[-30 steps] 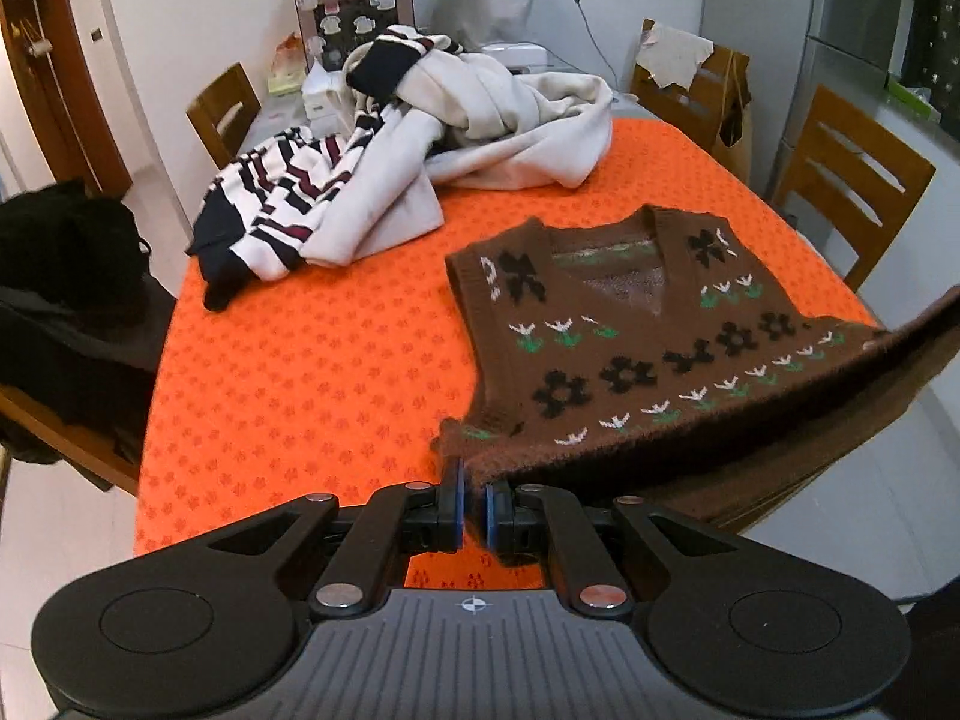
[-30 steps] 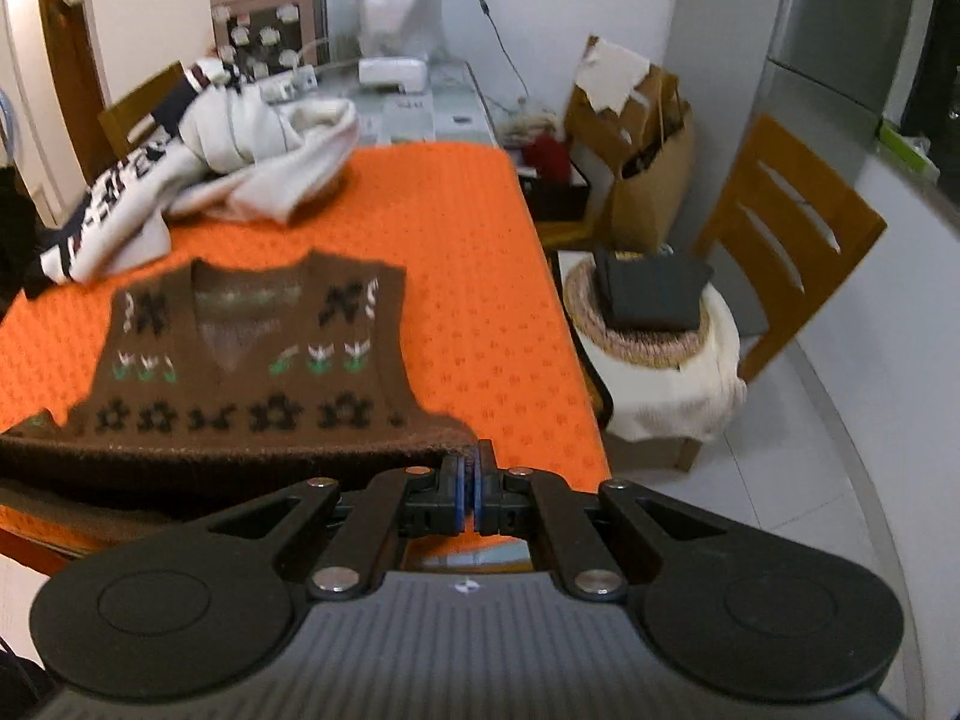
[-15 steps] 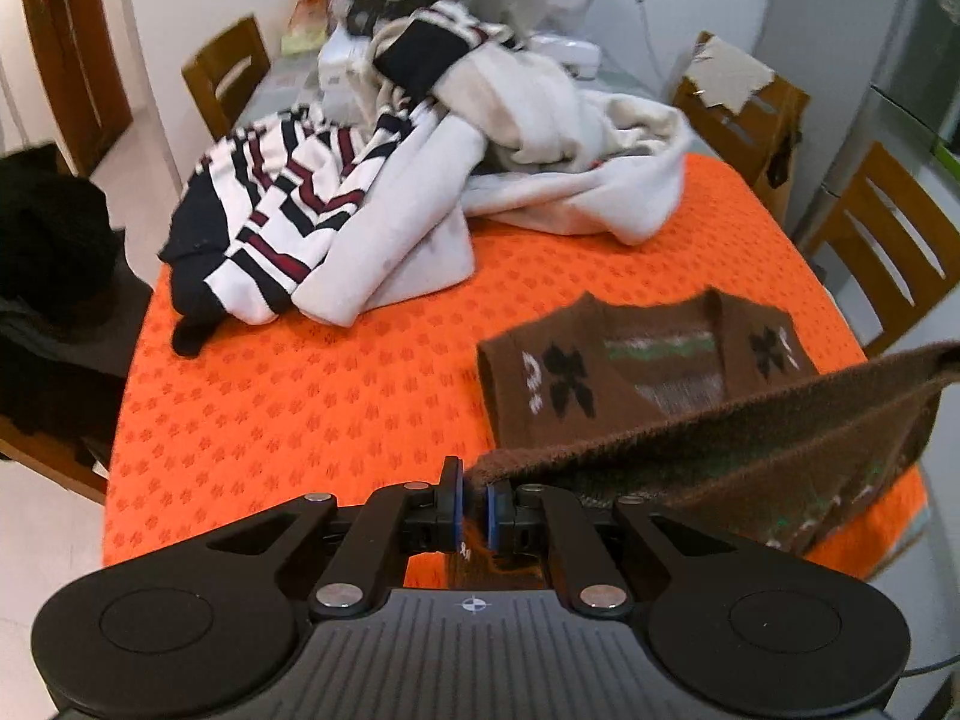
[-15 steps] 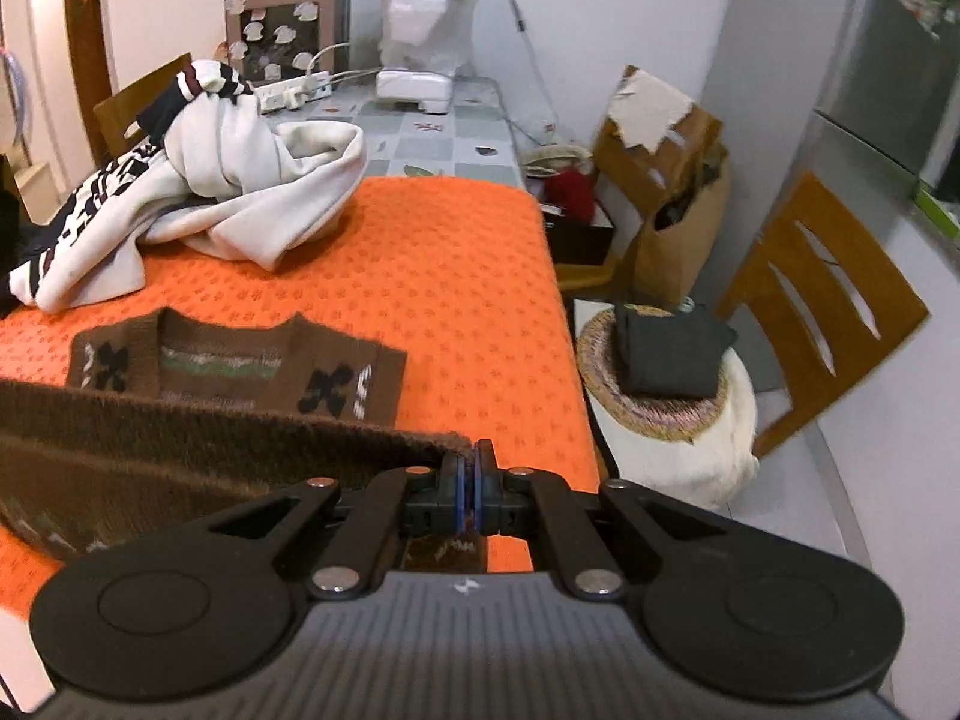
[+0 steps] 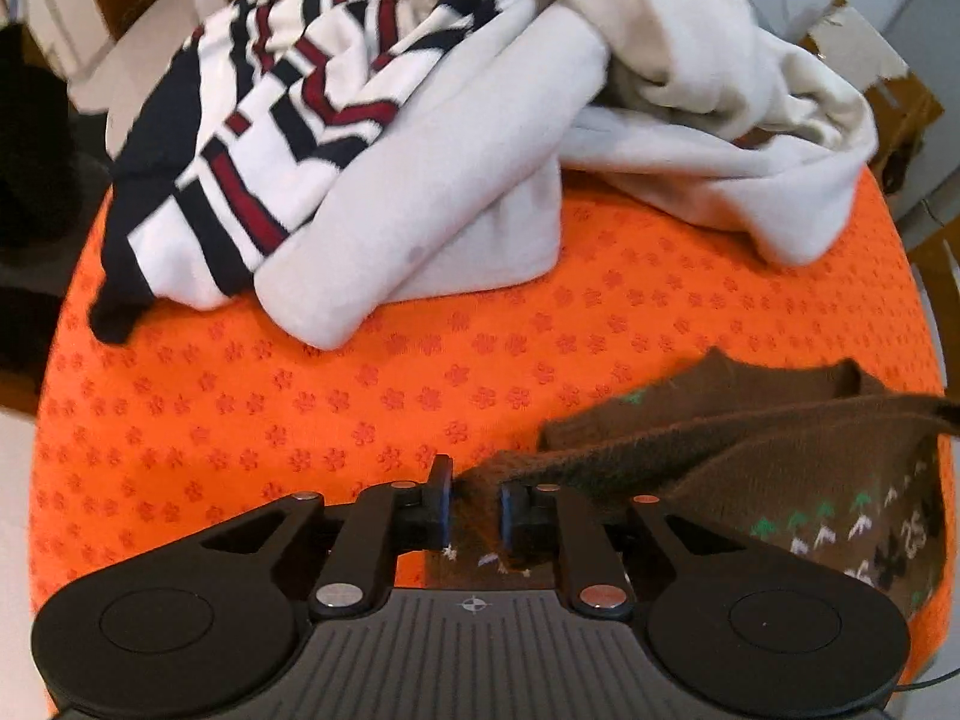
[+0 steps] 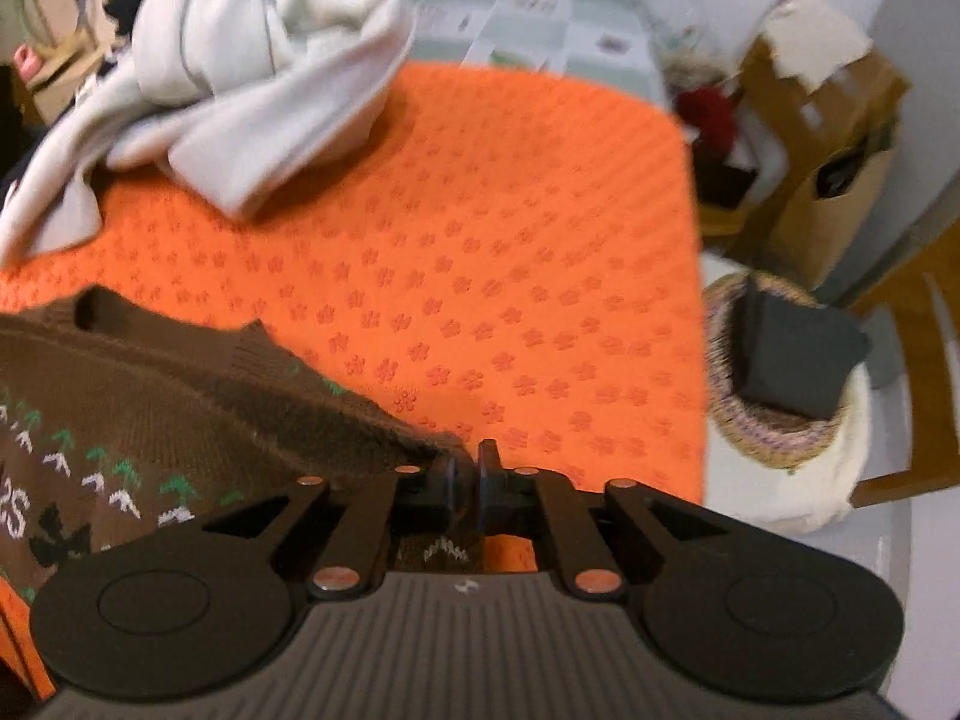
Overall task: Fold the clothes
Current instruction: 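Lower the brown sweater onto the mat and open both grippers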
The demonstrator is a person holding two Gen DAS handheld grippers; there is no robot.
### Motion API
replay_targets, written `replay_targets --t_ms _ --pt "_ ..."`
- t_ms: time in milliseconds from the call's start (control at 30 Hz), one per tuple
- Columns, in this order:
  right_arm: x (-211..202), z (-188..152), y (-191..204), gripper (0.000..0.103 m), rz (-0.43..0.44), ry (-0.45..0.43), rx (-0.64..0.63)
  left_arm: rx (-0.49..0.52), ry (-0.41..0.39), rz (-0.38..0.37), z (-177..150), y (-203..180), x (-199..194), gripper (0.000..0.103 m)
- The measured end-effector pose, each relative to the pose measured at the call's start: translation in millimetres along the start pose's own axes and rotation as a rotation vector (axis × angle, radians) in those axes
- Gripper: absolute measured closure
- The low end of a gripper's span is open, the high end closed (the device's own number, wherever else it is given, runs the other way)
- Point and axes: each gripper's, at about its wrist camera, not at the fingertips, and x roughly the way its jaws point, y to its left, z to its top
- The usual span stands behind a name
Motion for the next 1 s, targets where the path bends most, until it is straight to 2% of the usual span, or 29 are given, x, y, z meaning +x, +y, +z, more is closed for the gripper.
replay_targets --t_ms 33,133,233,333,500,567,633,700,767,867,1000 --pt "5.1 3.4 -1.3 0.082 0.011 0.015 -0.008 -0.019 0.003 -0.013 0.7 2.1 -1.5 0.069" --pt "7.3 10.9 -6.6 0.075 0.05 0.031 -0.023 -0.082 -0.012 -0.062 0.7 9.9 -15.8 0.049" --pt "-3.6 18.3 -17.9 0.063 0.105 0.03 0.0 -0.105 -0.04 -0.093 -1.6 15.5 -30.8 0.045" --pt "-20.3 23.6 -24.6 0.053 0.138 0.005 -0.009 -0.101 -0.072 -0.068 -2.4 20.3 -40.0 0.036" --pt "-34.1 31.7 -34.7 0.051 0.211 0.02 0.01 -0.157 -0.095 -0.156 5.8 38.0 -46.4 0.022" --pt "-33.9 32.5 -35.9 0.051 0.215 0.036 0.023 -0.155 -0.104 -0.193 9.9 40.9 -47.9 0.018" --pt "-29.9 31.8 -34.9 0.046 0.218 0.071 0.022 -0.148 -0.11 -0.198 12.6 40.4 -47.9 0.017" --pt "-28.3 30.4 -31.1 0.046 0.187 0.069 0.01 -0.126 -0.112 -0.184 12.5 38.1 -46.3 0.017" --pt "-32.7 29.8 -28.1 0.046 0.168 0.032 0.016 -0.081 -0.113 -0.162 9.8 34.0 -43.3 0.017" --pt "-44.3 31.9 -30.7 0.046 0.215 -0.026 0.075 -0.002 -0.113 -0.119 1.2 28.4 -36.2 0.017" --pt "-41.5 35.4 -36.2 0.046 0.245 0.043 0.13 0.073 -0.098 -0.093 -10.4 23.5 -25.2 0.017"
